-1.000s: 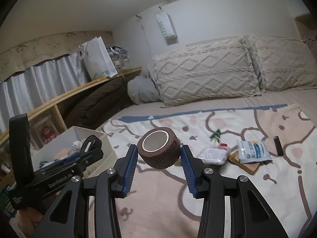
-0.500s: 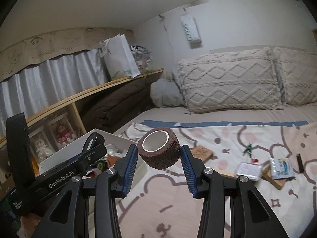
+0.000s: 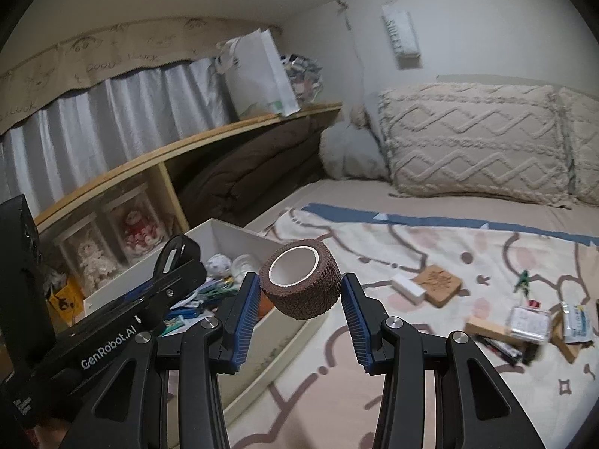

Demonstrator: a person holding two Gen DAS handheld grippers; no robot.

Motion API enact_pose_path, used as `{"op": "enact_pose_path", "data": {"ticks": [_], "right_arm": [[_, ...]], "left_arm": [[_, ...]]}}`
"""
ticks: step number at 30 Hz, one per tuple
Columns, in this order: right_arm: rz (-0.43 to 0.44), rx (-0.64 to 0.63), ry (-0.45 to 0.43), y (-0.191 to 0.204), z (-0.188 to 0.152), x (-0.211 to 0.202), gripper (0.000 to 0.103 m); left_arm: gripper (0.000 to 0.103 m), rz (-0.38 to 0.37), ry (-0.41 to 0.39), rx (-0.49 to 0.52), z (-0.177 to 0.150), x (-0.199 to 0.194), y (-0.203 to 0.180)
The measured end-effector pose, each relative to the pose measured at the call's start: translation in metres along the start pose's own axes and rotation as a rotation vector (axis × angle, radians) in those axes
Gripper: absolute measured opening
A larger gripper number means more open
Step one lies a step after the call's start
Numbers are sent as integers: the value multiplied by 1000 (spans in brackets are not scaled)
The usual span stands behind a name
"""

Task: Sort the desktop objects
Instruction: 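Carry the tin and tape roll over the white box with both tools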

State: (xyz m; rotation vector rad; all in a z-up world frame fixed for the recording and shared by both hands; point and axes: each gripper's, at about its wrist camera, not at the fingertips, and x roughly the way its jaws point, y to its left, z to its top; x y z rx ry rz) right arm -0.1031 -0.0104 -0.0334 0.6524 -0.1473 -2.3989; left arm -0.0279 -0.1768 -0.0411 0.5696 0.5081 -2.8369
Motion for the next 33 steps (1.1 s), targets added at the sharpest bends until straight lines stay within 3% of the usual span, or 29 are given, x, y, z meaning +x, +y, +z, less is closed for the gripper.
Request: {"op": "enact_pose_path", "data": {"ticks": [12, 19, 25, 33], "right_arm": [[56, 42, 122, 16, 3, 46, 45], [112, 8, 191, 41, -14, 45, 45], [204, -38, 280, 70, -32, 38, 45], [281, -61, 451, 96, -46, 41, 45]], "left_arm": [[49, 99, -27, -52, 11, -5, 45], [49, 144, -43, -66, 17, -17, 79], [49, 211, -71, -73, 19, -30, 97], [49, 226, -74, -99, 19, -31, 109]]}}
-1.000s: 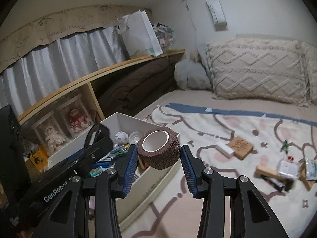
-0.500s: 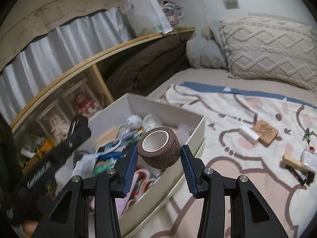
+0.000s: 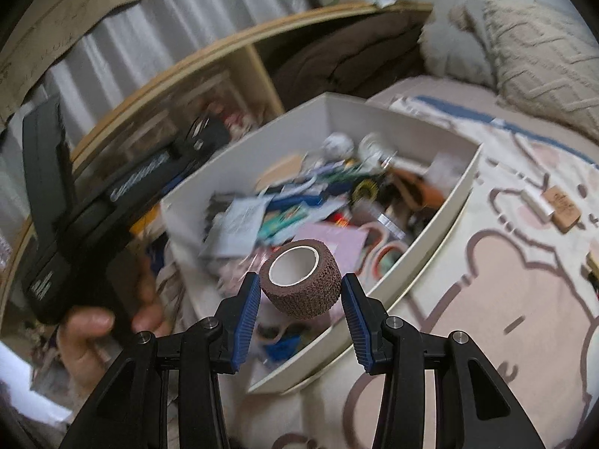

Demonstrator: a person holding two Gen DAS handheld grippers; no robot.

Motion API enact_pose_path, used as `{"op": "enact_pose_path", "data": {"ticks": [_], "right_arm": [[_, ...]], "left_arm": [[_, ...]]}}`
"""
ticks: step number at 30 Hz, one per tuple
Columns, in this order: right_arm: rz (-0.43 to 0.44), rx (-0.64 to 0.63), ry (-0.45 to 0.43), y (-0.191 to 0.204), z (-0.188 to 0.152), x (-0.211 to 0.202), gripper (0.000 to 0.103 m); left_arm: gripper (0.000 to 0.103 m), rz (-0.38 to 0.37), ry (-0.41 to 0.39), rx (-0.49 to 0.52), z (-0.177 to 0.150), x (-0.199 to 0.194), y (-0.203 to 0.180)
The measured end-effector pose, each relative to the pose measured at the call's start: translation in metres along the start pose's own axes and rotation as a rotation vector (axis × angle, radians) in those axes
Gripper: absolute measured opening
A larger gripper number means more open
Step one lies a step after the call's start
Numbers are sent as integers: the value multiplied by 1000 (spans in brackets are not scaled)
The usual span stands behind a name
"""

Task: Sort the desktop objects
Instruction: 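Carry the tin and tape roll over the white box with both tools, then open the right tool and drop the tape roll into the white box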

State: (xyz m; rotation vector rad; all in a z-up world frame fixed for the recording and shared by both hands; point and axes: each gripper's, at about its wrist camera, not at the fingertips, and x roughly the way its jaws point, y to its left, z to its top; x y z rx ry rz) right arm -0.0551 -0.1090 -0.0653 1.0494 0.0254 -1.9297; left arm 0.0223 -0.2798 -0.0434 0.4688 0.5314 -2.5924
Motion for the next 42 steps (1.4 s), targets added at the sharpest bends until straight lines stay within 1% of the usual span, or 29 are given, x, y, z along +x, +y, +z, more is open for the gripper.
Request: {"op": "enact_pose_path", "data": {"ticks": [3, 10, 16, 21, 24, 30, 32, 34, 36, 38, 42], "right_arm": [[5, 6, 79, 6, 1, 7, 45], [-21, -47, 175, 24, 0, 16, 45], [-34, -36, 196, 28, -3, 17, 45], [-36, -9, 198, 27, -2, 16, 45], [-53, -9, 187, 28, -1, 16, 46], [-33, 23, 184, 24, -1, 17, 47], [-31, 21, 184, 24, -1, 17, 49], [-8, 18, 178, 26, 0, 15, 64], [-16, 6, 167, 30, 1, 13, 72], [-30, -10, 150, 31, 2, 10, 72], [-45, 2, 136, 25, 2, 5, 72]], "left_arm": [[49, -3, 4, -3, 0, 1, 1], [49, -3, 2, -5, 0, 1, 1], [49, 1, 1, -12, 1, 1, 2], [49, 1, 1, -14, 1, 1, 4], [49, 1, 1, -13, 1, 0, 4], [49, 5, 2, -17, 1, 1, 7], [49, 9, 3, -17, 1, 2, 8], [49, 12, 3, -17, 0, 2, 9], [49, 10, 4, -16, 0, 2, 9], [49, 10, 6, -12, 0, 3, 9], [49, 10, 13, 2, -1, 5, 6]]}}
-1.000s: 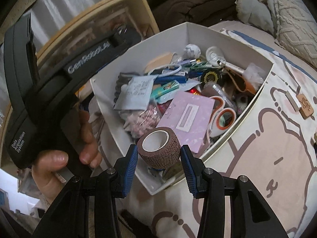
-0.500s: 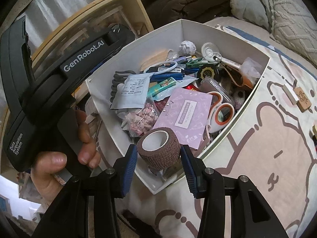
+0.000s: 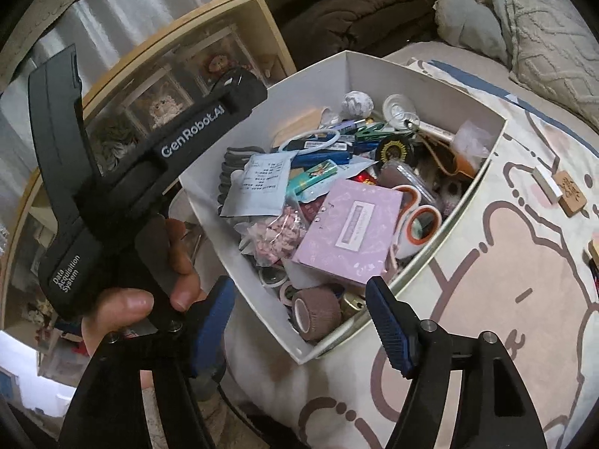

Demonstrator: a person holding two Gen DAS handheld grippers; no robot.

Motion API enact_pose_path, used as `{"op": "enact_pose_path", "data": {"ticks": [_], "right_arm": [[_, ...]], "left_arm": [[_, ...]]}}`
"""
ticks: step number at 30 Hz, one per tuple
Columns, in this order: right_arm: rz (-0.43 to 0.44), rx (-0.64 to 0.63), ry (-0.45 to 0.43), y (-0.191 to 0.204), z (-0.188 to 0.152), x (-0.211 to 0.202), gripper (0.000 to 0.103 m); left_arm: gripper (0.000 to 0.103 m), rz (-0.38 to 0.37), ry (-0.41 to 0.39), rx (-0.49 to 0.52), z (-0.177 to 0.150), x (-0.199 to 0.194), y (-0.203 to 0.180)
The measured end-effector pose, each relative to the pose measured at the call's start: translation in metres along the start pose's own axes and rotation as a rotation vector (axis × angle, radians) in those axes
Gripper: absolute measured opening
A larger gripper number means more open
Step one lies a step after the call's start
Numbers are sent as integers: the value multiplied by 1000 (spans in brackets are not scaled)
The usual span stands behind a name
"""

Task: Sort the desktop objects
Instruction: 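Open the right tool and drop the tape roll into the white box, then lower the black tin into the white box with the left tool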

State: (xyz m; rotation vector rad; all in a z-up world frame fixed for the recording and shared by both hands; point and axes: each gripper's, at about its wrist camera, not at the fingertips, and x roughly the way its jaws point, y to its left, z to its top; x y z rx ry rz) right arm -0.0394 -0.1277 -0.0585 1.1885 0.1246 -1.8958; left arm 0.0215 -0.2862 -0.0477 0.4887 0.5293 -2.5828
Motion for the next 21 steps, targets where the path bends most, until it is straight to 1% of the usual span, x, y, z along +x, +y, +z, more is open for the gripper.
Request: {"op": "enact_pose_path", "data": {"ticks": [10, 12, 14, 17, 21], "right_arm": [[-35, 44, -59, -22, -4, -12, 72], [-45, 45, -75, -25, -6, -16, 72], [-34, 64, -81, -32, -8, -18, 73], [-23, 96, -89, -40, -10, -19, 73], [-29, 113, -112, -49, -18, -27, 73]], "left_arm": [[49, -6, 16, 51, -4, 3, -13], [49, -26, 23, 62, -6, 3, -15], [49, -49, 32, 70, -7, 3, -18], [49, -53, 38, 99, -10, 2, -21], [49, -79, 56, 114, -12, 0, -25]]}}
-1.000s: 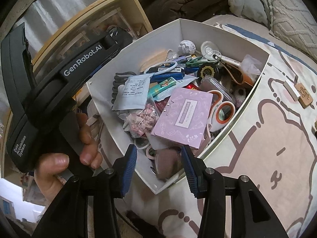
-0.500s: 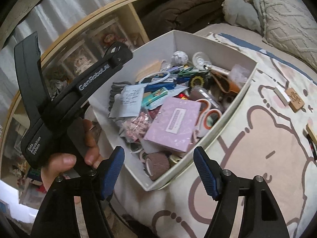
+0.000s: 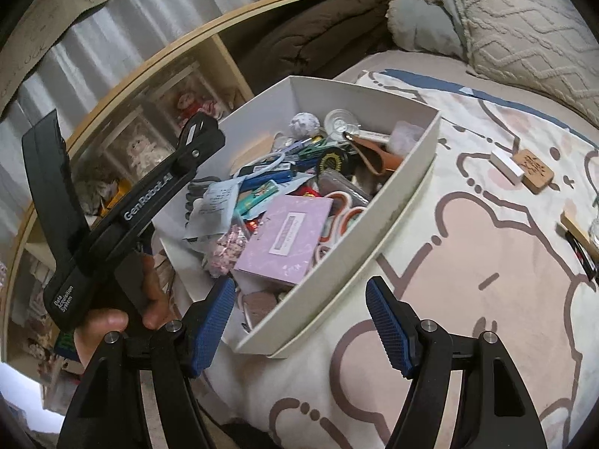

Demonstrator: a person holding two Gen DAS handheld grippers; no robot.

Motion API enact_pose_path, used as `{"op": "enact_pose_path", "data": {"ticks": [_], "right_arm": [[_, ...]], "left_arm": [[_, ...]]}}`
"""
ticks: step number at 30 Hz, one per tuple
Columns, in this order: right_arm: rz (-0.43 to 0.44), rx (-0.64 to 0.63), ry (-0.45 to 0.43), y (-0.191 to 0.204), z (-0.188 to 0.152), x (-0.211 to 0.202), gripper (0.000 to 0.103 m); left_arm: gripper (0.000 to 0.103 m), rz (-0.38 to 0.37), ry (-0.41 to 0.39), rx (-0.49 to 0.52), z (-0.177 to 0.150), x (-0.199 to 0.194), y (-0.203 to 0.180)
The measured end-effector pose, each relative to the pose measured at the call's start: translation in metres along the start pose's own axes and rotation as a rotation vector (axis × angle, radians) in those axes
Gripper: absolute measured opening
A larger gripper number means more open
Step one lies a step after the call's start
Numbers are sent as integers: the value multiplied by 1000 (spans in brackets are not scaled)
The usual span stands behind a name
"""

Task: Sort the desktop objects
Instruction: 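Lower the black tin into the white box with the left tool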

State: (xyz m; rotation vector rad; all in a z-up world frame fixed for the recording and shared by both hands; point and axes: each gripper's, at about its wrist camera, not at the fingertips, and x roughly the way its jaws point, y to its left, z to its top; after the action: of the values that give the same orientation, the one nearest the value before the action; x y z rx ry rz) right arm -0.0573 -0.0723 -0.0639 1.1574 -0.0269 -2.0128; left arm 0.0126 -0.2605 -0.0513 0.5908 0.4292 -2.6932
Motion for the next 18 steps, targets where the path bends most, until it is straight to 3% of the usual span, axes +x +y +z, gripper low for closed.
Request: {"op": "enact_pose_path", "data": {"ticks": [4, 5, 6, 7, 12, 18], "right_arm": [[-23, 10, -41, -8, -5, -13, 75], [-33, 11, -56, -9, -6, -17, 80], [-44, 12, -74, -11, -7, -21, 97], [-57, 14, -99, -13, -9, -26, 103], [-101, 25, -173, -22, -22, -46, 103], [-173, 43, -183, -36, -45, -59, 103]], "left_arm": [[49, -30, 12, 43, -1, -8, -8], [49, -33, 11, 59, 0, -11, -10], [49, -41, 11, 79, -1, -14, -14], [49, -53, 13, 101, -2, -17, -17], [49, -113, 20, 137, -1, -31, -19], [49, -230, 72, 218, 2, -39, -26]]}}
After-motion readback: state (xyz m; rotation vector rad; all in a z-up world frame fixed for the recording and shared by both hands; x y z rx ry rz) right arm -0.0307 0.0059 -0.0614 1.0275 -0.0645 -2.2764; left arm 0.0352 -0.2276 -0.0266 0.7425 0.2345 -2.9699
